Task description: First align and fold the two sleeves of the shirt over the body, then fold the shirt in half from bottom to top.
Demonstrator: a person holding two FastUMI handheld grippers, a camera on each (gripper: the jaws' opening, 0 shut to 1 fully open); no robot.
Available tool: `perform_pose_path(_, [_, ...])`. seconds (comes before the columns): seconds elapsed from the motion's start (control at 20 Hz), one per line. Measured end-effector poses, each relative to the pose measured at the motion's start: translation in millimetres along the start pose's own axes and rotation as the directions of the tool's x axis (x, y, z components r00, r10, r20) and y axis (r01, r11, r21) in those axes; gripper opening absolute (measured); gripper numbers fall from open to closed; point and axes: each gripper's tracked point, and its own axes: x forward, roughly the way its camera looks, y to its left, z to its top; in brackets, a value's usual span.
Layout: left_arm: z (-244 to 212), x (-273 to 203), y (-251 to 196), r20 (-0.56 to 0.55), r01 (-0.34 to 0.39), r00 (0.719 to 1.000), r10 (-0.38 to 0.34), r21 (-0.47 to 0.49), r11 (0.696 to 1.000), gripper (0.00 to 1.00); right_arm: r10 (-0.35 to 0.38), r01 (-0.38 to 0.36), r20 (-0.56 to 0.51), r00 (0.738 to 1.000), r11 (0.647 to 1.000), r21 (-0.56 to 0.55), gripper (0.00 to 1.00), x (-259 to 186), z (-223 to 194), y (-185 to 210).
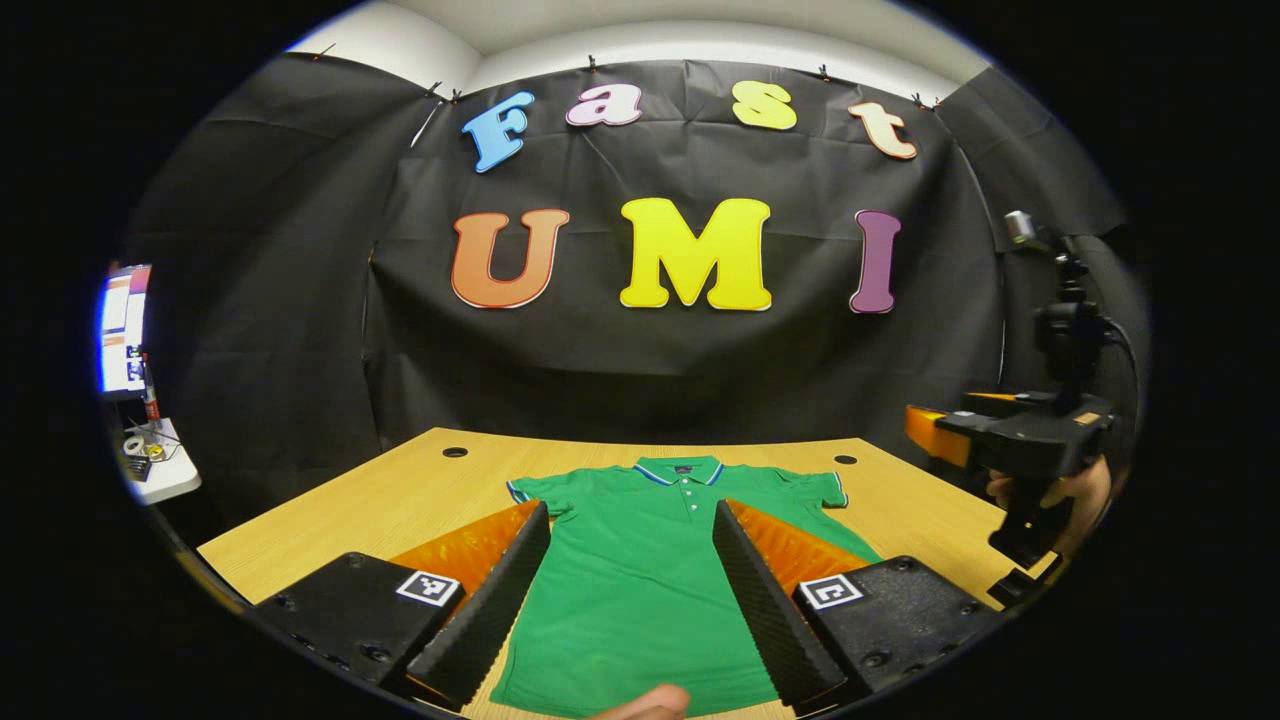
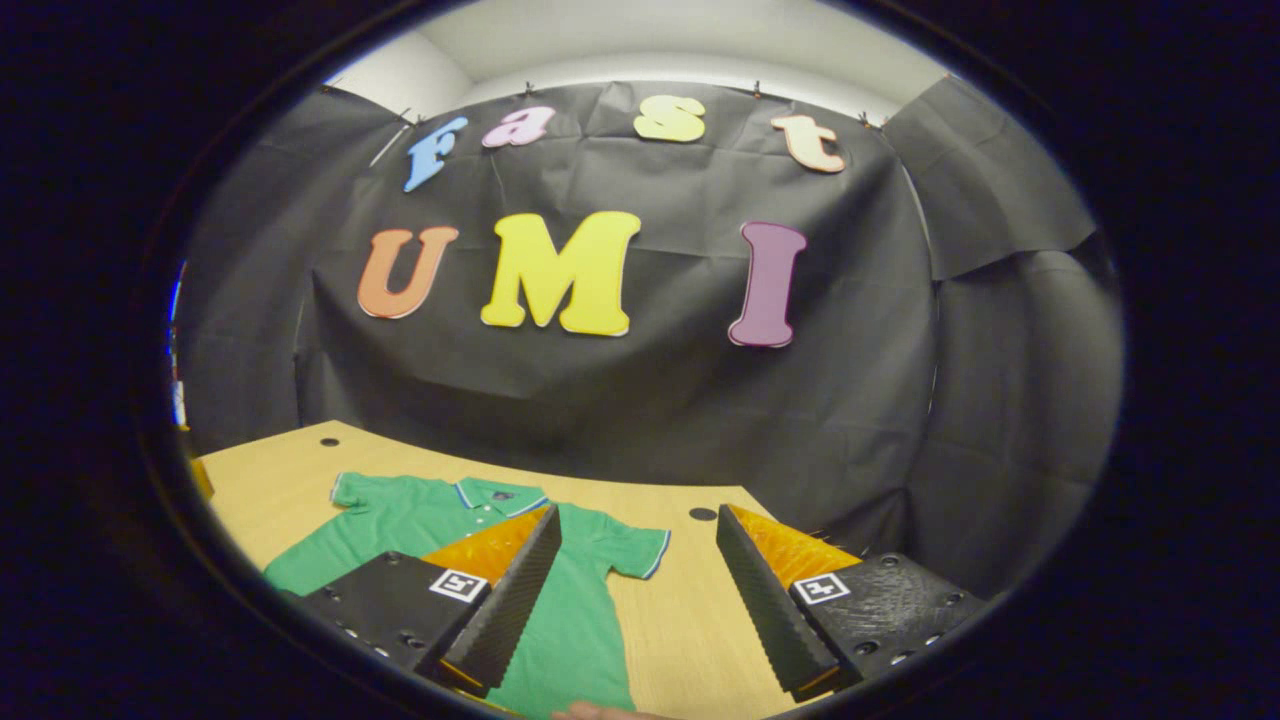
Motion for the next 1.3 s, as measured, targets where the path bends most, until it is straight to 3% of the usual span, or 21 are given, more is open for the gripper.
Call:
perform_pose_path(0.25, [-9.1, 4.0, 1.9, -0.025, 0.000, 1.000, 0.000, -0.016, 1.000, 1.00, -0.070, 0.061, -0.160, 0.985, 0.996, -0.059, 0.95, 104.9, -45.0, -12.2])
perform_pose_path(0.6, [-27.4, 26.8, 24.5, -0.077, -0.042, 0.996, 0.039, -0.045, 0.998, 1.00, -0.119, 0.113, -0.343, 0.932, 0.993, -0.036, 0.95, 193.3, -125.8, -20.1])
perform_pose_path(0.85, [-43.6, 37.3, 31.1, -0.123, -0.062, 0.991, 0.054, -0.062, 0.996, 1.00, -0.094, 0.132, -0.447, 0.890, 0.990, 0.056, 0.94, 221.8, -157.2, -23.9])
perform_pose_path(1.1, [-49.5, 42.2, 30.7, -0.131, -0.074, 0.989, 0.069, -0.030, 0.997, 1.00, -0.084, 0.124, -0.498, 0.863, 0.991, 0.047, 0.90, 229.0, -176.5, -20.5])
perform_pose_path(1.2, [-49.7, 42.9, 27.8, -0.131, -0.067, 0.989, 0.062, -0.028, 0.997, 1.00, -0.063, 0.119, -0.506, 0.860, 0.990, 0.078, 0.84, 231.1, -179.6, -17.8])
perform_pose_path(1.25, [-49.7, 42.9, 26.2, -0.131, -0.063, 0.990, 0.058, -0.030, 0.998, 1.00, -0.056, 0.122, -0.510, 0.858, 0.988, 0.097, 0.74, 230.9, -179.6, -16.4])
perform_pose_path(1.3, [-50.6, 43.0, 27.0, -0.135, -0.063, 0.989, 0.058, -0.031, 0.998, 1.00, -0.042, 0.120, -0.517, 0.855, 0.986, 0.118, 0.71, 231.0, -181.8, -13.9])
